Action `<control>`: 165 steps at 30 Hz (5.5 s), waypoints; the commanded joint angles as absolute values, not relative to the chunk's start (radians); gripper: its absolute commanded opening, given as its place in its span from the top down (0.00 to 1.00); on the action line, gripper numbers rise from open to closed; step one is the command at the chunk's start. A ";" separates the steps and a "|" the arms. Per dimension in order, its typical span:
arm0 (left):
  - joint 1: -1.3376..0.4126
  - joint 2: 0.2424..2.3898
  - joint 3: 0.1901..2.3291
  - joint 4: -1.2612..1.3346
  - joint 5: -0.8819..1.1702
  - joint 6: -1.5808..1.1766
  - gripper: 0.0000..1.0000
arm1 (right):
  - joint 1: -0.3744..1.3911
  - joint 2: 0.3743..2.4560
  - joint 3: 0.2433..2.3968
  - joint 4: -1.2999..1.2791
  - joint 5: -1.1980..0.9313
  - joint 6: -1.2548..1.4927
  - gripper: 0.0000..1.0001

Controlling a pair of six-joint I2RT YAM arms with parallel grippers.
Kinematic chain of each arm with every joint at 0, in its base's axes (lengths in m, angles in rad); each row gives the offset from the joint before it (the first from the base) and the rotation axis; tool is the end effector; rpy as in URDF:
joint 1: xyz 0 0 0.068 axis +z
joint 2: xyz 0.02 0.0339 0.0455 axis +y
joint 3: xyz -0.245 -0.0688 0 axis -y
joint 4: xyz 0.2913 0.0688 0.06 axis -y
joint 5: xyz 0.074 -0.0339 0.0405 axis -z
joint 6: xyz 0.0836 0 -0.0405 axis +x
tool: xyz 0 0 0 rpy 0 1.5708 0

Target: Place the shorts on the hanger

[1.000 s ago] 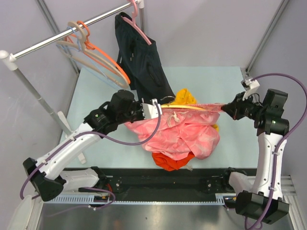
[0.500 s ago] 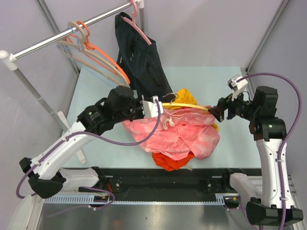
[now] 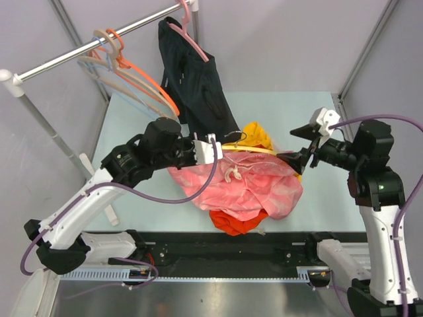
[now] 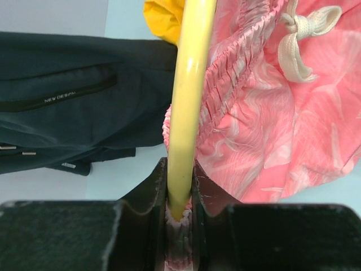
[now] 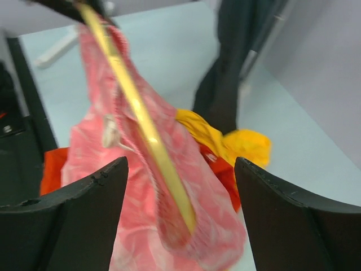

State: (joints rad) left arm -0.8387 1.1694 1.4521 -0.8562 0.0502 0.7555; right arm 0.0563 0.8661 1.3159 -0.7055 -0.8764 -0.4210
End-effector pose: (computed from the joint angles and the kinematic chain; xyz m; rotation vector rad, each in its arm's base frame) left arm 0.2105 -0.2405 0.3925 1.5549 1.4779 -0.1024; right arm 0.2169 0.0766 0.4486 -0.9749 1.4692 0.5319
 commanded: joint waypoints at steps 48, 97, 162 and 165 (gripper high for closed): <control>-0.468 0.890 1.565 -0.546 0.262 0.276 0.02 | 0.506 1.221 1.775 -0.802 -0.267 -0.284 1.00; -0.287 0.819 1.511 -0.399 0.356 0.075 0.04 | 0.762 2.121 2.588 -0.088 0.052 -0.258 1.00; -0.285 0.930 1.664 -0.978 0.327 0.276 0.00 | 0.755 1.542 2.024 -0.110 -0.086 -0.359 0.18; -0.285 0.943 1.666 -1.104 0.304 0.333 0.00 | 0.749 1.393 1.840 -0.165 -0.072 -0.380 0.12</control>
